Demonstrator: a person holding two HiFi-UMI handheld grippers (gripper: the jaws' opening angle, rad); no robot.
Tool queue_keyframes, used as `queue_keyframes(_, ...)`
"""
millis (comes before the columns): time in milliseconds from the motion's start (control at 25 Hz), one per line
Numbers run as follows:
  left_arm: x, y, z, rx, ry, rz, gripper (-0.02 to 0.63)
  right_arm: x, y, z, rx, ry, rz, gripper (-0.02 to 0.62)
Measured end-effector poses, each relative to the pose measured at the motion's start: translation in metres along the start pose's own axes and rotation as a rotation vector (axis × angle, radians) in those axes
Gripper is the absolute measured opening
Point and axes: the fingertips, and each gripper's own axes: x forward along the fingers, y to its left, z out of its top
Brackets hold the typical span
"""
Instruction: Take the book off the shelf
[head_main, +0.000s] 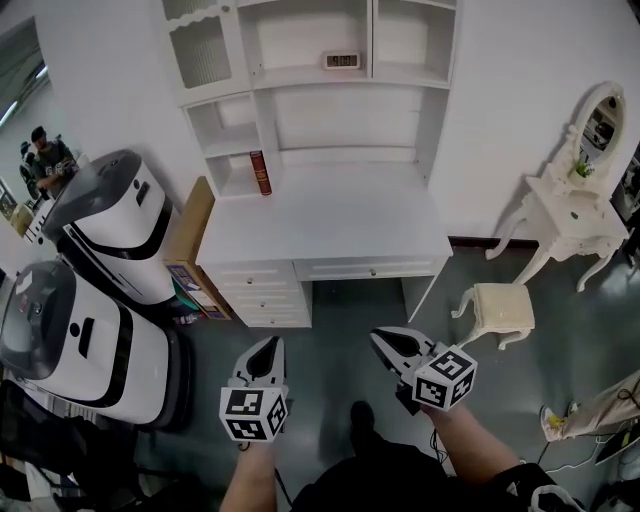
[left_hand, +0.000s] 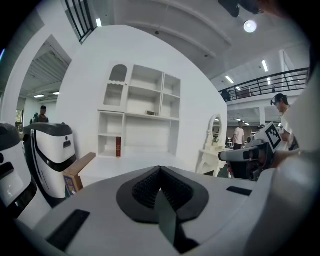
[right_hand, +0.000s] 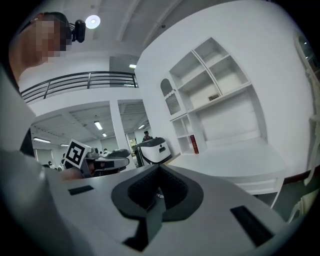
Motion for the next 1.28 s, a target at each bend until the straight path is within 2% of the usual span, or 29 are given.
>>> queue_keyframes(160,0.05,0.016,0.009,-0.001,0.027,0.015,0.009,0.034,-0.042,0.007,0.02,0.017,0.023,0.014)
queue_keyframes(320,0.093,0.023,0.036,-0.003,0.021,0.017,0.009,0.062,-0.08,0.027,0.024,0.01,0.047,0.014)
queue_keyframes(600,0.125,0.045,0.068,0.015,-0.012,0.068,0.009,0.093,-0.104,0.06,-0.001,-0.007,0.104,0.014)
queue_keyframes(840,0.179,0.077,0.085,-0.002,-0.037,0.04,0.009,0.13,-0.141,0.072,0.003,0.008,0.067,0.014)
queue_keyframes(1000,0.231,0.116,0.094,-0.007,-0.039,-0.002,0.009,0.177,-0.168,0.085,-0.008,0.011,0.028,0.014)
queue_keyframes(1160,0.284,0.174,0.108,0.0,-0.019,-0.025,0.009,0.243,-0.197,0.106,0.006,0.014,-0.025,0.014)
queue_keyframes(1280,0.314,0.22,0.127,0.013,-0.012,-0.032,0.009,0.293,-0.204,0.12,0.004,0.039,-0.027,0.014)
